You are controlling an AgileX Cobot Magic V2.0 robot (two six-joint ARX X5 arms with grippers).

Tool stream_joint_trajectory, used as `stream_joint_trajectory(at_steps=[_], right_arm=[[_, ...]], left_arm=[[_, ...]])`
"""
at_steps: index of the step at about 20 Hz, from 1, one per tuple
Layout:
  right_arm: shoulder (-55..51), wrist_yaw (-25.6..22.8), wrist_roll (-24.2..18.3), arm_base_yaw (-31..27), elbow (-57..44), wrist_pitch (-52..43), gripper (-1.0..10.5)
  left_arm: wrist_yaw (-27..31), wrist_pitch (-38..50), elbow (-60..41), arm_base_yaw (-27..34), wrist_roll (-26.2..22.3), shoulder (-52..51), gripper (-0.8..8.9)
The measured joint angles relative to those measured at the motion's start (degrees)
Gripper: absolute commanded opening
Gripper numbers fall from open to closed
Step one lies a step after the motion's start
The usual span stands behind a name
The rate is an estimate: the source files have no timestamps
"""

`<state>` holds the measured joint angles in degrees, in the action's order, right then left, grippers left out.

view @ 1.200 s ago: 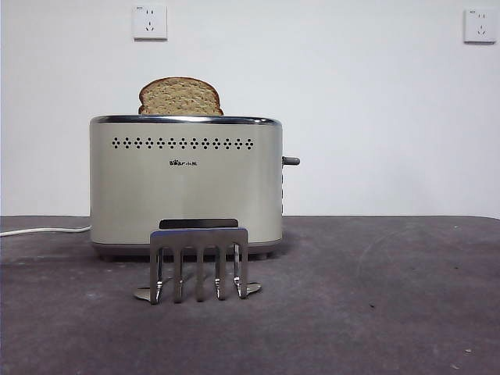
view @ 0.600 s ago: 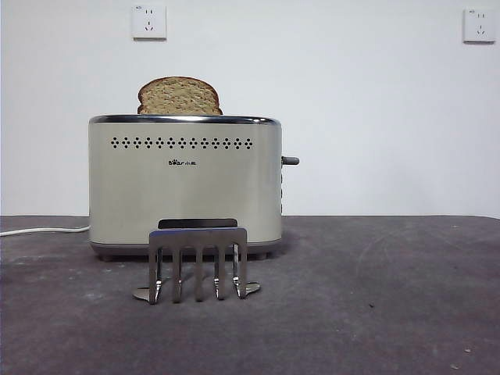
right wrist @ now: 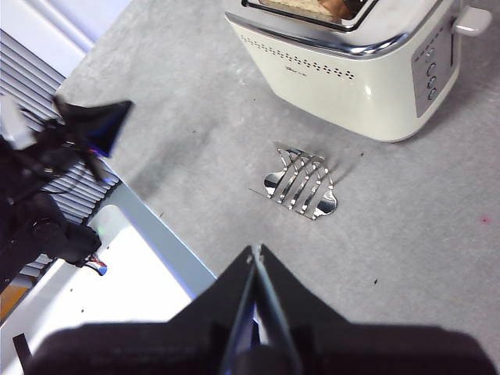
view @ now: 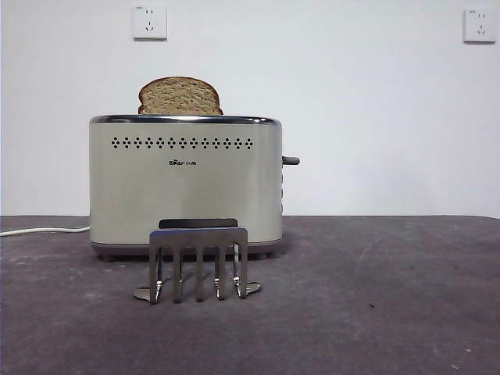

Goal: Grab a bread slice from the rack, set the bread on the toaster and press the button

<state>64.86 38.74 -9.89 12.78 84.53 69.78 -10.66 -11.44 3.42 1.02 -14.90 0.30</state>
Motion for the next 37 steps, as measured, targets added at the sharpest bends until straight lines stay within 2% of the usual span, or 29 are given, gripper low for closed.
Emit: stream_joint_trajectory(at_steps=[8,23,25,26,30,34,37], right_arm=[[0.0,0.0,0.0,0.0,0.0,0.0,0.0],[-0.3,-0.1,0.0,-0.9,0.0,0.0,0.0],[-2.6,-3.5,-0.7,-2.8,0.0,-0.4,0.0],[-5.6,-7.0,0.2,-3.5,-0.2,-2.8,0.0],[-16.7,-14.8,4.9,-5.2,-4.1,-16.0,0.0],[-28.0,-28.7,11.6,-7.0,-20.0,-31.5,0.0],[-33.2,-30.2,13.9,-7.6,-30.7,-40.5,0.0]], left_arm=[[0.0,0.3,-2.0,0.0,2.5,0.0,-0.04],[0.0,0.3,-2.0,0.0,2.6,0.0,-0.04],[0.0,0.3,-2.0,0.0,2.6,0.0,-0.04],[0.0,0.3,-2.0,0.0,2.6,0.0,-0.04],[0.0,0.3,-2.0,0.0,2.6,0.0,-0.04],[0.0,0.3,-2.0,0.0,2.6,0.0,-0.04],[0.0,0.3,-2.0,0.0,2.6,0.0,-0.04]])
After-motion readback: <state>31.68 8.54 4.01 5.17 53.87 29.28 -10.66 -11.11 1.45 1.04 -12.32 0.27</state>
